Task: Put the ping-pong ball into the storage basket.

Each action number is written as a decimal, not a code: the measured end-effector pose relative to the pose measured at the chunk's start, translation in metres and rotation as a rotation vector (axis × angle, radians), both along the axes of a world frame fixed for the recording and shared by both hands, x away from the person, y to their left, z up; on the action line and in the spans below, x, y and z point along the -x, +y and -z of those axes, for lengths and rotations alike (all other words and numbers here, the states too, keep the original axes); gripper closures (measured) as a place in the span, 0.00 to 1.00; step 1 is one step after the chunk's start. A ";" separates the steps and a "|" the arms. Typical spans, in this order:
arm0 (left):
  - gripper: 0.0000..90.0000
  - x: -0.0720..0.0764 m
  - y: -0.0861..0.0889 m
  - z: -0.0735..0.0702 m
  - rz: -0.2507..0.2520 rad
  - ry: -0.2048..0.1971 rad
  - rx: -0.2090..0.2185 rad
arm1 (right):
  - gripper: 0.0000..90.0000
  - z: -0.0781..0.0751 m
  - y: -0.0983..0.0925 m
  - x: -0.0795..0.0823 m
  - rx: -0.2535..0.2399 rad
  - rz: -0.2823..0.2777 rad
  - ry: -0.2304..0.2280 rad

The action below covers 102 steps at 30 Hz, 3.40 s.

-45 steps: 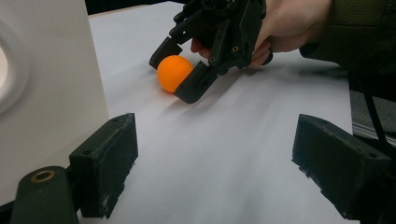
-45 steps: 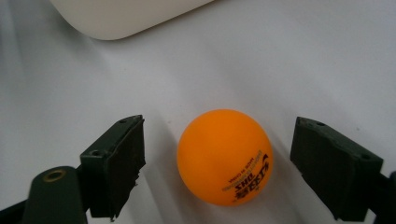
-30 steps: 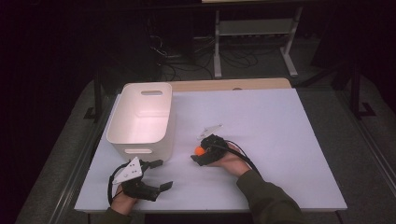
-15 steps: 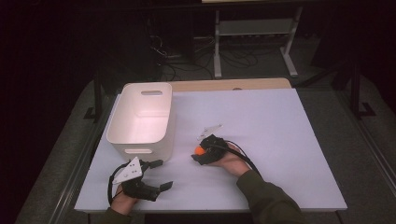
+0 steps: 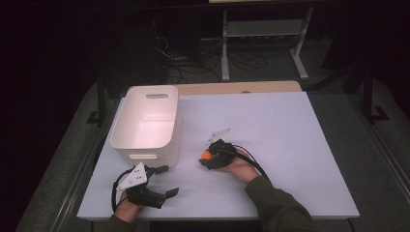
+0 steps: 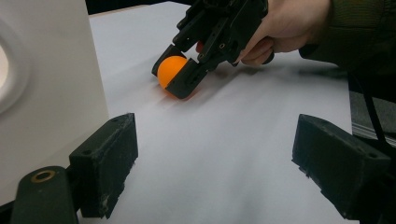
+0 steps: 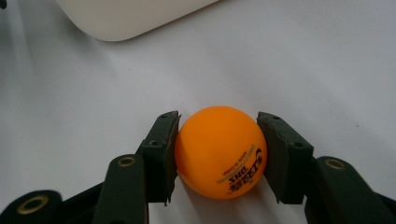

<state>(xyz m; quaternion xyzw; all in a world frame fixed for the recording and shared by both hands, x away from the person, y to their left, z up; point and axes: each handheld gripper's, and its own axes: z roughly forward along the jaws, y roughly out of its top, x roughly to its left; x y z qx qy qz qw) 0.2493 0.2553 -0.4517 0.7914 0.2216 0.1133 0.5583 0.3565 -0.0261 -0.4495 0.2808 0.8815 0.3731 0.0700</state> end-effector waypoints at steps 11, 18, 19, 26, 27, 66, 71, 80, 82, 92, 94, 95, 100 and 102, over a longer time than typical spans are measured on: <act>0.15 0.000 0.000 0.000 0.000 0.000 -0.002 | 0.55 -0.002 -0.003 -0.001 -0.006 -0.001 0.007; 0.15 0.000 0.000 0.000 0.000 -0.001 -0.001 | 0.55 -0.005 -0.004 -0.001 -0.010 -0.002 0.007; 0.15 0.000 0.000 0.000 -0.001 -0.001 -0.001 | 0.55 -0.005 -0.005 -0.001 -0.011 -0.002 0.008; 0.15 0.000 0.000 0.000 0.000 -0.001 -0.001 | 0.55 -0.008 -0.008 -0.001 -0.020 -0.002 0.015; 0.15 0.000 0.000 0.000 0.000 -0.001 -0.001 | 0.55 -0.009 -0.008 -0.001 -0.021 -0.001 0.017; 0.15 0.000 0.000 0.000 -0.001 0.002 -0.001 | 0.55 -0.036 -0.014 0.003 -0.039 -0.029 0.012; 0.15 0.000 0.000 0.000 -0.001 0.002 -0.001 | 0.55 -0.038 -0.014 0.003 -0.040 -0.031 0.007; 0.15 0.000 0.000 0.000 0.000 0.002 -0.001 | 0.55 -0.045 -0.012 0.005 -0.043 -0.039 -0.002; 0.15 0.000 0.000 0.000 0.000 0.001 -0.003 | 0.55 -0.047 -0.011 0.005 -0.042 -0.043 -0.003; 0.15 0.000 0.000 0.000 0.000 0.001 -0.005 | 0.55 -0.057 -0.010 0.006 -0.048 -0.048 -0.018; 0.15 0.000 0.000 0.000 0.000 0.001 -0.001 | 0.55 -0.059 -0.010 0.005 -0.053 -0.050 -0.020; 0.15 0.000 0.000 0.000 0.000 0.002 -0.001 | 0.55 -0.060 -0.009 0.005 -0.054 -0.054 -0.022; 0.15 0.000 0.000 0.000 0.000 0.001 -0.002 | 0.55 -0.065 -0.007 0.004 -0.055 -0.060 -0.029; 0.15 0.000 0.000 0.000 0.000 0.001 0.000 | 0.55 -0.066 -0.006 0.004 -0.053 -0.063 -0.031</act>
